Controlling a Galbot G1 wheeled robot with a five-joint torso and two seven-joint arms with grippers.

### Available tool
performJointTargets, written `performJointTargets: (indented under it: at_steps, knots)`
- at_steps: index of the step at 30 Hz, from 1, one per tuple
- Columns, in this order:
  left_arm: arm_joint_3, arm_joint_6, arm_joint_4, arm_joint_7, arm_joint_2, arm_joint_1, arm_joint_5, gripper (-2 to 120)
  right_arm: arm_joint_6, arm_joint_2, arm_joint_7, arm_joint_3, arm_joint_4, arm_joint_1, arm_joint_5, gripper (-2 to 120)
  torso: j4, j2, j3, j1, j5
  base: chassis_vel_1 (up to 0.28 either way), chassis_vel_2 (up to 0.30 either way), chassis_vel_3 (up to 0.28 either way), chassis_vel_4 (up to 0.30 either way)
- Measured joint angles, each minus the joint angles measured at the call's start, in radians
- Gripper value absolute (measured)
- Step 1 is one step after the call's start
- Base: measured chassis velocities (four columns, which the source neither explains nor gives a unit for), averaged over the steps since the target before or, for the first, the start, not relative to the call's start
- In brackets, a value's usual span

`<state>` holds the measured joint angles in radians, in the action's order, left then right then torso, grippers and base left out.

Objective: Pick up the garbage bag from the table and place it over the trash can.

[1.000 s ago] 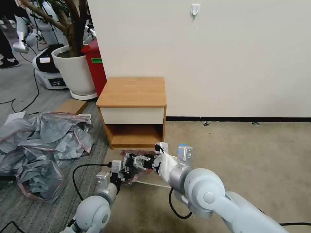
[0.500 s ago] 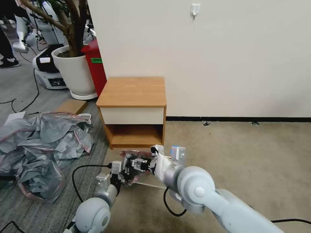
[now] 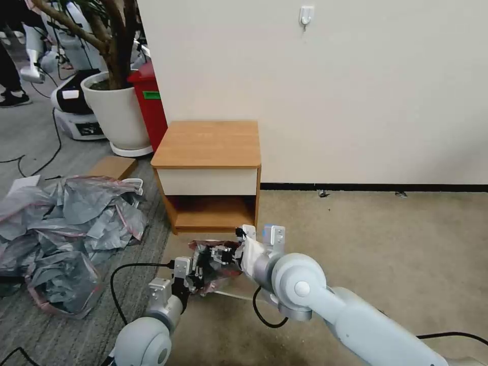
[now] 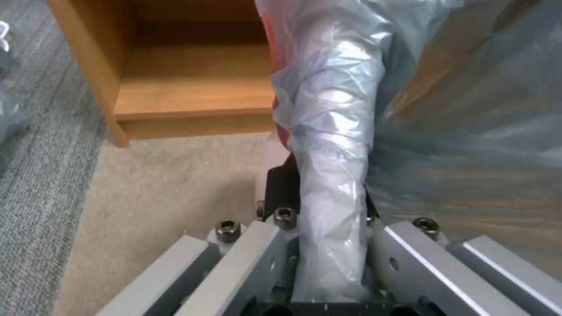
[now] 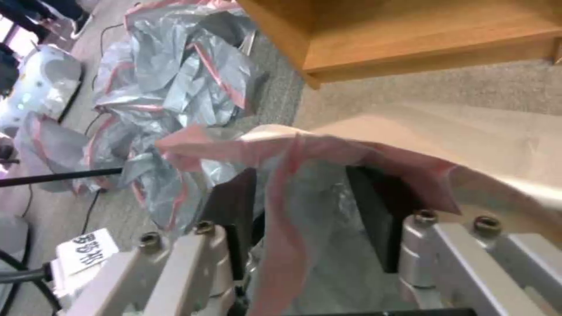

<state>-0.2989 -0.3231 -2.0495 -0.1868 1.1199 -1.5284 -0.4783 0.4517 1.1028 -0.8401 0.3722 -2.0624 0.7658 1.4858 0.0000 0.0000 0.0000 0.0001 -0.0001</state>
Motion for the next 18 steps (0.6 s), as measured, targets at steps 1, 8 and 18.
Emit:
performJointTargets:
  at_steps: [1, 8, 18]
  knots:
    - [-0.002, 0.0, -0.003, 0.001, 0.001, -0.004, 0.001, 2, 0.0, 0.0, 0.0, 0.0, 0.0, 0.002, -0.008, 39, 0.0001, 0.0, 0.0, 0.0, 0.0, 0.0, 0.0, 0.0, 0.0]
    - [-0.014, 0.002, -0.018, 0.007, 0.003, -0.024, 0.007, 2, 0.002, -0.004, 0.0, 0.0, -0.002, 0.017, -0.033, 16, 0.0001, 0.0, 0.0, 0.0, 0.0001, 0.0, 0.0, 0.0, 0.0]
    - [-0.028, 0.003, -0.028, 0.014, 0.008, -0.045, 0.011, 2, 0.006, -0.024, 0.011, -0.01, -0.057, 0.055, -0.058, 0, -0.0001, 0.0, 0.0, 0.0, 0.0001, 0.0, 0.0, 0.0, 0.0]
